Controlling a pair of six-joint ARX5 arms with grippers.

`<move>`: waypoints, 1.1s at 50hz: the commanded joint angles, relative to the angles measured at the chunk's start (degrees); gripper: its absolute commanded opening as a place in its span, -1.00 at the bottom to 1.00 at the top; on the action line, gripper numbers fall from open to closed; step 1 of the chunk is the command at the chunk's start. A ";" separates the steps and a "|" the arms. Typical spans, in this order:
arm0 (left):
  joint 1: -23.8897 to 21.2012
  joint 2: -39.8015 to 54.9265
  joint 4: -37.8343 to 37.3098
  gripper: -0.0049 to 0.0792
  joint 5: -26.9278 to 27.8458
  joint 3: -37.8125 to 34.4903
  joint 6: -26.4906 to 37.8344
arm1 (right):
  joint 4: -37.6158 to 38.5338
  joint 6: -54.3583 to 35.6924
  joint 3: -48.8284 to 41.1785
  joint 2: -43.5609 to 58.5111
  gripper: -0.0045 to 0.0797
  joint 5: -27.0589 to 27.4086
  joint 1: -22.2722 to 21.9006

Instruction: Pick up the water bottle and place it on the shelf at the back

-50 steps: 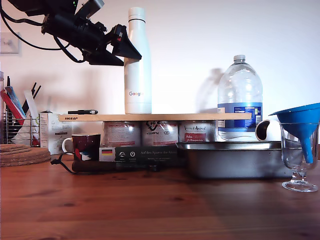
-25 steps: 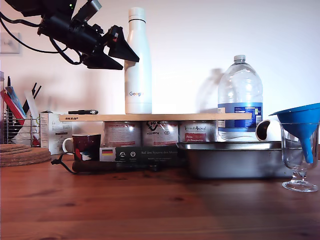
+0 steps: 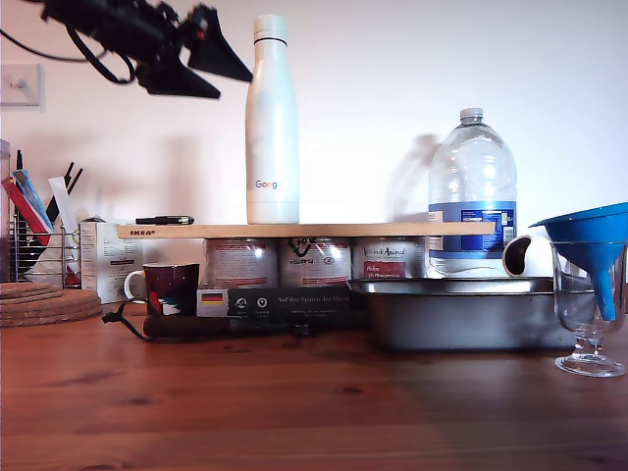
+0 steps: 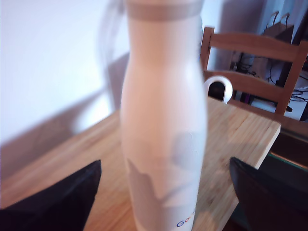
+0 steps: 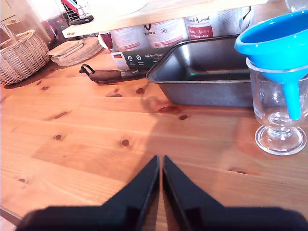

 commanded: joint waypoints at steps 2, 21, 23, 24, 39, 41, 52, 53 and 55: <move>0.22 -0.55 -1.16 0.94 0.09 0.46 0.48 | 0.37 0.02 -0.28 -0.35 -0.92 -0.02 0.26; 0.22 -6.43 -8.33 0.93 -0.42 0.44 0.31 | 0.37 0.02 -0.31 -0.35 -0.92 0.00 0.26; 0.22 -7.02 -9.35 0.93 -0.39 0.44 0.35 | 0.37 0.02 -0.31 -0.35 -0.92 -0.02 0.26; 0.22 -7.28 -9.81 0.93 -0.59 0.44 0.24 | 0.37 0.02 -0.31 -0.35 -0.92 0.00 0.26; 0.42 -8.31 -17.51 0.93 -0.44 0.46 -1.75 | 0.37 0.02 -0.31 -0.35 -0.92 -0.02 0.26; 0.37 -8.31 -18.27 0.93 -0.46 0.46 -1.70 | 0.37 0.02 -0.31 -0.35 -0.92 0.00 0.26; -0.70 -8.31 -21.09 0.37 -1.01 0.48 -1.49 | 0.37 0.02 -0.31 -0.35 -0.92 0.00 0.26; -0.72 -8.31 -21.40 0.21 -1.16 0.50 -1.49 | 0.37 0.02 -0.31 -0.35 -0.92 0.00 0.26; -0.79 -8.31 -21.75 -0.26 -1.31 0.50 -1.46 | 0.37 0.02 -0.31 -0.35 -0.92 0.00 0.26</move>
